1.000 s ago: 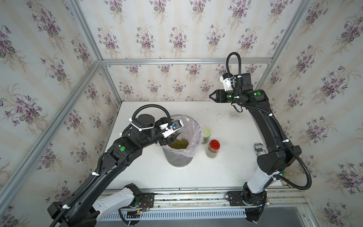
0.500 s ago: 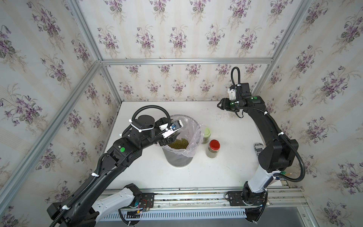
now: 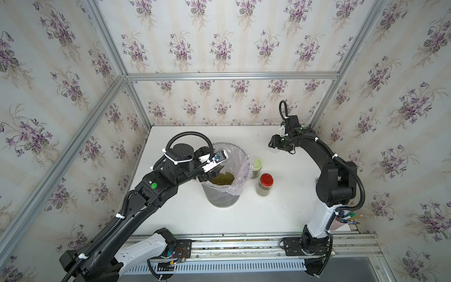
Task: Empty moldy mung beans from jars
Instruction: Place the lid at the center of the board.
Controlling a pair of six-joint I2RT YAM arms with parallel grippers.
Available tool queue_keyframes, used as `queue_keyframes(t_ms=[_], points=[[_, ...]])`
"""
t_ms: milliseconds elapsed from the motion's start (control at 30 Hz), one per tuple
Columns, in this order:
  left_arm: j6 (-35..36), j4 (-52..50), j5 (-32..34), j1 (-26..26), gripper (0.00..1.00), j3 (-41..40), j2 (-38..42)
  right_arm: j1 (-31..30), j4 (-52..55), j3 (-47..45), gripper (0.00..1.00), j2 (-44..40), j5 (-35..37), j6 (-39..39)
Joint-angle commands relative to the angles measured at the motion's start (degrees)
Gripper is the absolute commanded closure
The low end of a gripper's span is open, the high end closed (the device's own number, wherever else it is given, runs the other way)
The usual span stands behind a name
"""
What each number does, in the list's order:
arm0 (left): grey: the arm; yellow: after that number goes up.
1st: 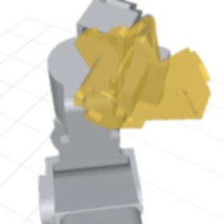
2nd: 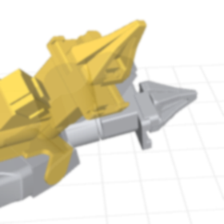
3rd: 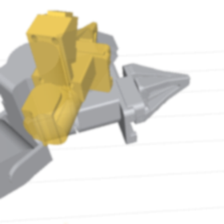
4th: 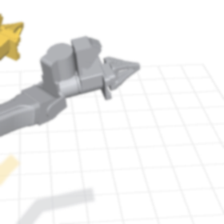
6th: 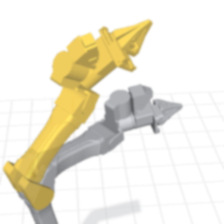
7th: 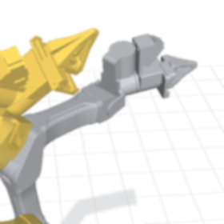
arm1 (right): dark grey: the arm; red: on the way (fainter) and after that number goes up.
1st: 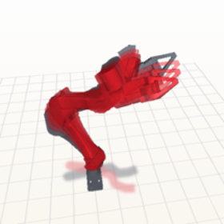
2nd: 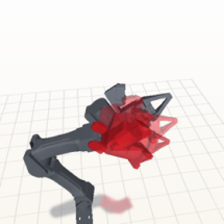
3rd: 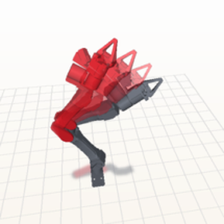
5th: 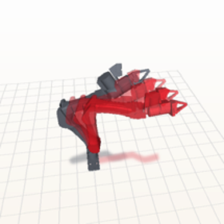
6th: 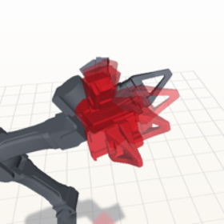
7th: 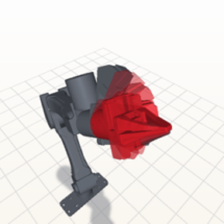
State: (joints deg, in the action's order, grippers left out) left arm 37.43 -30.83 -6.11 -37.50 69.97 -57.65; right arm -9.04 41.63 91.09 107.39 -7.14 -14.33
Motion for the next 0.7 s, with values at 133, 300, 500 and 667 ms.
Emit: queue_keyframes(t_ms=[133,300,500,667], points=[[0.9,2.4,-0.1,-0.1,0.29,0.0,0.1,-0.7,-3.3,-3.3,0.52,2.8,-0.6,-0.4],[0.8,2.4,-0.1,-0.1,0.29,0.0,0.0,-1.1,-4.9,-3.2,0.52,6.0,-1.1,-1.1],[1.0,2.5,-0.1,-0.2,0.28,-0.3,0.1,-1.4,-4.7,-1.9,0.53,10.3,-0.6,-1.3],[1.1,2.5,0.3,-0.2,0.28,-0.1,0.0,-1.5,-5.0,-1.3,0.53,11.8,-0.2,-1.4]])
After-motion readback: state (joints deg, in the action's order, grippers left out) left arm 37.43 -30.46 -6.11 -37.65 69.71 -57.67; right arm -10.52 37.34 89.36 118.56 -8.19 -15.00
